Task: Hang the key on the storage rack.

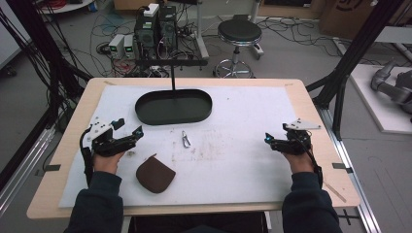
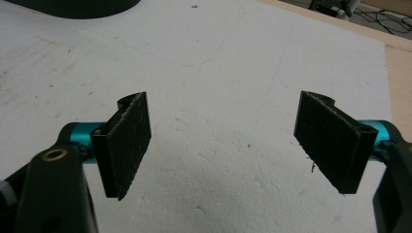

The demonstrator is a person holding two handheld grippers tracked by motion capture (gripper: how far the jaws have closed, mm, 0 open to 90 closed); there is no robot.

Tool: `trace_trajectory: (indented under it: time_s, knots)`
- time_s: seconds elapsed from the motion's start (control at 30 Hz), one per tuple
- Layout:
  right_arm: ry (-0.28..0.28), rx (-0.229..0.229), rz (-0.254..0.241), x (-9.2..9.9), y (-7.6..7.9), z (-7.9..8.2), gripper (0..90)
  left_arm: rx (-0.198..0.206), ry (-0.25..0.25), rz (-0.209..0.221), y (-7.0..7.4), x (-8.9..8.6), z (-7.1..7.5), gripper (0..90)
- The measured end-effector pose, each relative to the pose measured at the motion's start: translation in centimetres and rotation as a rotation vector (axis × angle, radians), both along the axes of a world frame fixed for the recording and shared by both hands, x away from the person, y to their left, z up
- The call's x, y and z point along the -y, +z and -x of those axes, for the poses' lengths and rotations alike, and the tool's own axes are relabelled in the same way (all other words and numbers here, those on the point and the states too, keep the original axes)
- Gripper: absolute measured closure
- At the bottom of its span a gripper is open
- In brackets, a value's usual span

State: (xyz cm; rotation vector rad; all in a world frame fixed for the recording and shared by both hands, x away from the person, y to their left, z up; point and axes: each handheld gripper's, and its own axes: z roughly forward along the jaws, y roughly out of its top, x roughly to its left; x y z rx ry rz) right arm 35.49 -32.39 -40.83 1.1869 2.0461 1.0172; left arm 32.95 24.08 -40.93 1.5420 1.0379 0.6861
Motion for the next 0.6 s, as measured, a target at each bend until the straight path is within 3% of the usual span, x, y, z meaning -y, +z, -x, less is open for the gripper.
trace_trajectory:
  time_s: [0.23,0.27,0.4,0.53,0.6]
  knots:
    - [-0.001,-0.001,-0.01,0.3,0.0,-0.2,21.4,-0.015,0.012,0.02,0.1,-0.1,-0.3,21.4]
    - [-0.002,-0.003,-0.01,0.3,0.0,-0.2,21.4,-0.034,0.019,0.045,0.3,-0.1,-0.5,21.4]
    - [-0.009,-0.002,-0.013,0.5,0.0,-0.1,21.4,-0.056,0.034,0.053,0.7,0.2,-0.6,21.4]
    - [-0.004,0.007,-0.008,0.4,0.1,0.1,21.4,-0.063,0.008,0.064,1.3,1.2,-0.6,21.3]
    - [-0.001,0.01,-0.01,0.3,0.3,0.3,21.5,-0.069,-0.051,0.086,1.8,2.5,-0.9,21.3]
